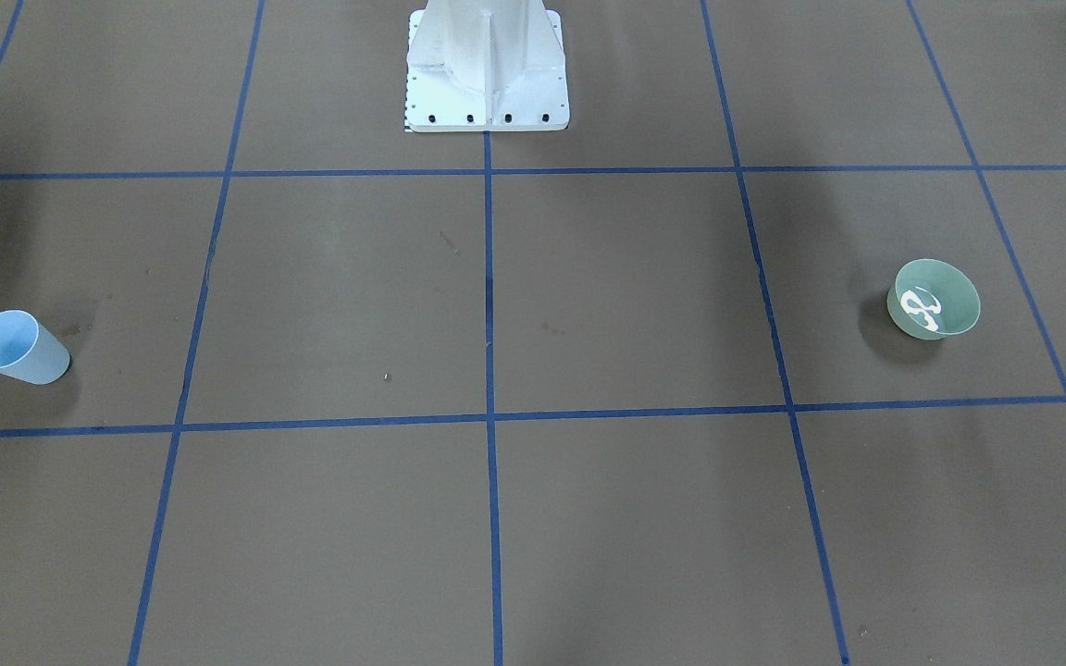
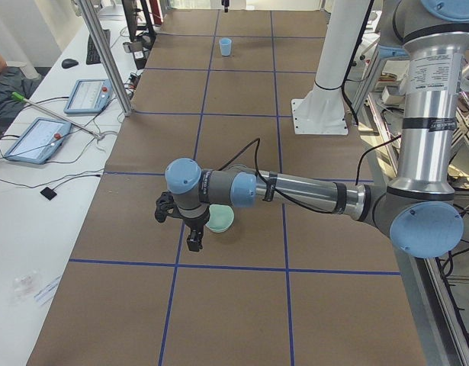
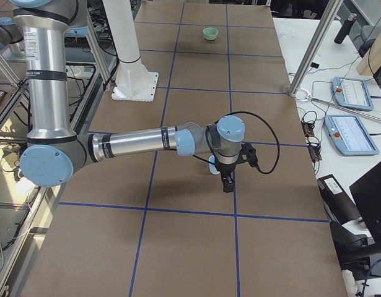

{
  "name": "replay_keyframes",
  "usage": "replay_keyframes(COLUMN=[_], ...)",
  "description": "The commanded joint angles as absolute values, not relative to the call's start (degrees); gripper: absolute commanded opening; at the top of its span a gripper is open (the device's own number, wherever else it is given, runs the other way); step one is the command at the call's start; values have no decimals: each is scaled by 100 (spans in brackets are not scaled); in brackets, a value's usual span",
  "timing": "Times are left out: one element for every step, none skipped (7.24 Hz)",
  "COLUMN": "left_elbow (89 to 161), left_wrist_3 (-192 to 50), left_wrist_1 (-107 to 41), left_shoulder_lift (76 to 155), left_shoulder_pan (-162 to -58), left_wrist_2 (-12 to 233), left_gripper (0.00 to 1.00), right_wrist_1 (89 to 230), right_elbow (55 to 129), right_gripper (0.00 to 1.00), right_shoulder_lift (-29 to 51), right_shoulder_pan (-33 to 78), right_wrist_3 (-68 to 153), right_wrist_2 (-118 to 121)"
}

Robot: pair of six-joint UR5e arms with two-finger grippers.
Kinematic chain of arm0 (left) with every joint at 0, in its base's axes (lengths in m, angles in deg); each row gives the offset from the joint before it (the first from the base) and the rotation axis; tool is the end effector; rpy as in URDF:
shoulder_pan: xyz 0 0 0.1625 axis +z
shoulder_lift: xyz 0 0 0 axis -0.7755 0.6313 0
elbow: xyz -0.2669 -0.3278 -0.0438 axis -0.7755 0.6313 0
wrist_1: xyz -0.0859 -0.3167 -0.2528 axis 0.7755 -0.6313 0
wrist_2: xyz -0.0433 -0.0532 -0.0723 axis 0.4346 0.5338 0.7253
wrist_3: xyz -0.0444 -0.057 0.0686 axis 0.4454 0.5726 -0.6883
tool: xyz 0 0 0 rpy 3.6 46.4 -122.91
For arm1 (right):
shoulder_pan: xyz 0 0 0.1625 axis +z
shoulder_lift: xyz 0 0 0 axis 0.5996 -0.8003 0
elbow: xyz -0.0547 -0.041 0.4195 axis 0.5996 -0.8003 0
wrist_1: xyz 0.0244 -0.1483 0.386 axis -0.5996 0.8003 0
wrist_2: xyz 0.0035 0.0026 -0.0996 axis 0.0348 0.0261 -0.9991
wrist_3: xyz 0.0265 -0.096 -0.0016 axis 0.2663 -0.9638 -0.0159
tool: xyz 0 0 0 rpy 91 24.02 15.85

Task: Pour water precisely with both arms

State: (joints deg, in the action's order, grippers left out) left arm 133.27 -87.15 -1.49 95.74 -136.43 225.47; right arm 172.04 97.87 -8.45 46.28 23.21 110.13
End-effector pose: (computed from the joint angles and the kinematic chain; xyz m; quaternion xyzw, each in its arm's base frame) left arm -0.0232 -0.4936 0.5886 0.0219 0.3944 0.0608 0.9167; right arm 0.0065 -0.5081 0.5783 0.0689 -0.3558 -0.1117 0.9253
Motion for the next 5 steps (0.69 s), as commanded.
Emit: replay_keyframes(left_elbow=[13424,13467,13433,13407,13424], left_wrist_3=[-8711,-8711,-8711,-8711,-8711], left_wrist_1=[-144,-153,-144,-161,-162], left_shoulder_lift=[9469,9451,9451,9460,9460], left_shoulder_pan=[-13646,-13646,-13637,-13628,-13628], left_wrist_2=[22531,22531,22531,22531,22531], left_gripper=[99,99,99,99,99], right_wrist_1=[17213,17213,17213,17213,17213], right_elbow=[9787,9769,9778,9795,9795], right_gripper=[100,100,100,100,100], right_shoulder_lift=[-908,-908,-934,-917,-917], right_shoulder_pan=[4709,4709,4701,4701,4701], right_wrist_3=[2318,2318,2318,2318,2318], right_wrist_2=[11025,11024,11007,10998,10989])
